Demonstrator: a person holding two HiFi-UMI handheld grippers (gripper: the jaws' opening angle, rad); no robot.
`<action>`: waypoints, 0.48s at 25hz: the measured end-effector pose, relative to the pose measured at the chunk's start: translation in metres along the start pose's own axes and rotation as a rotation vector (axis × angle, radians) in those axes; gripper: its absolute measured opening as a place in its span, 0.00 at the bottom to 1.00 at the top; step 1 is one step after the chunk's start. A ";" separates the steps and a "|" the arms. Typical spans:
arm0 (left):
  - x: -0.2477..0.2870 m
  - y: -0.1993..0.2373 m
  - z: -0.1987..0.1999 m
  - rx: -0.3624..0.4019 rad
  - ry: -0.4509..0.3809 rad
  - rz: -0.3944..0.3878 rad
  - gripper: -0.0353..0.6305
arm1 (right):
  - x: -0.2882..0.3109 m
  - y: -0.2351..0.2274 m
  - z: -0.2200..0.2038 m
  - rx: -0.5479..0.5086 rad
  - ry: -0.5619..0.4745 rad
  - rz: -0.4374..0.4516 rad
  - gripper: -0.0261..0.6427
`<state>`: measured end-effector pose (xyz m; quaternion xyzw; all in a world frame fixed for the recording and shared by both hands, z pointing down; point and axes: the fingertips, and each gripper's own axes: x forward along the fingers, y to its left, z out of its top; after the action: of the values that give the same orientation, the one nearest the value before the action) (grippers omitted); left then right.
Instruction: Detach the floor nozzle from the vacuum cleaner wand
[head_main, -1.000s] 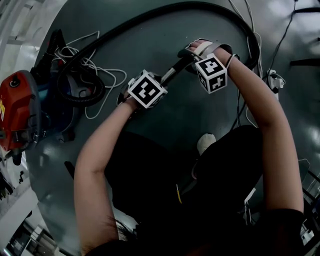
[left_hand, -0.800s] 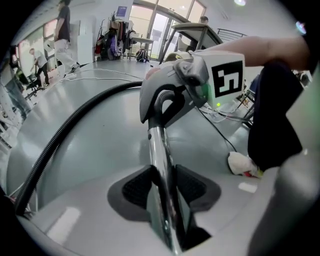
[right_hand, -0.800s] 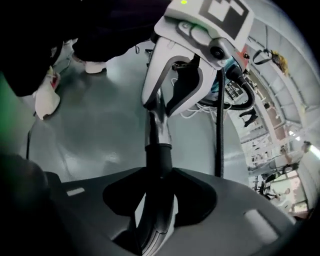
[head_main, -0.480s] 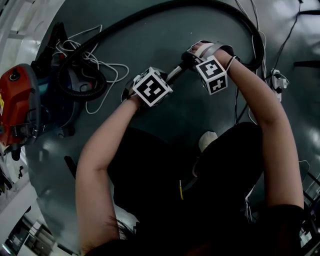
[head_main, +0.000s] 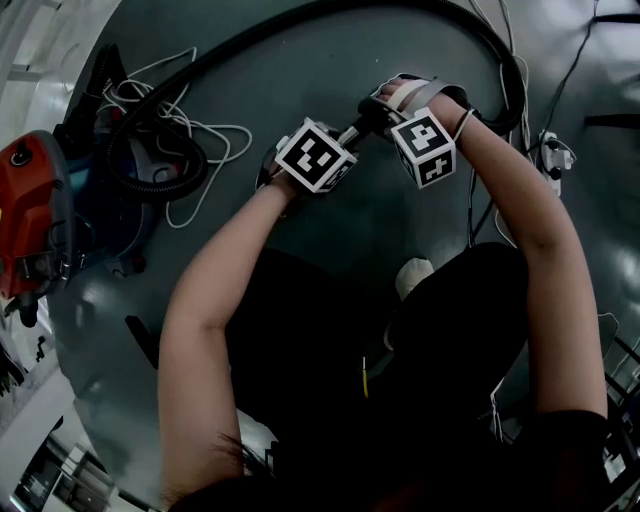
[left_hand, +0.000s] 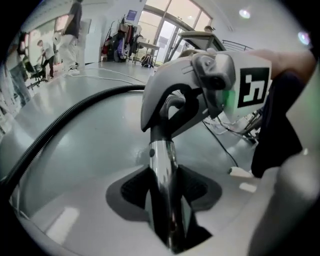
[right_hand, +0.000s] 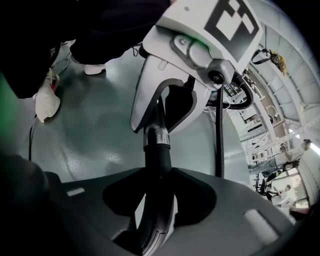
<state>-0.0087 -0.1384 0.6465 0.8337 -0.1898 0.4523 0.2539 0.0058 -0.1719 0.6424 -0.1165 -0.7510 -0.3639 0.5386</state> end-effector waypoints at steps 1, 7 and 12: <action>0.001 -0.001 -0.001 -0.021 0.007 -0.018 0.31 | 0.000 0.001 0.000 -0.004 -0.002 0.000 0.27; -0.001 -0.006 -0.012 -0.064 0.058 -0.053 0.31 | 0.000 0.004 0.009 -0.027 -0.043 -0.045 0.26; -0.002 -0.004 -0.018 -0.067 0.072 -0.057 0.30 | 0.004 0.004 0.014 -0.010 -0.069 -0.033 0.26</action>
<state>-0.0192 -0.1246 0.6522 0.8129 -0.1716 0.4680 0.3013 -0.0036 -0.1599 0.6456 -0.1196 -0.7690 -0.3722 0.5057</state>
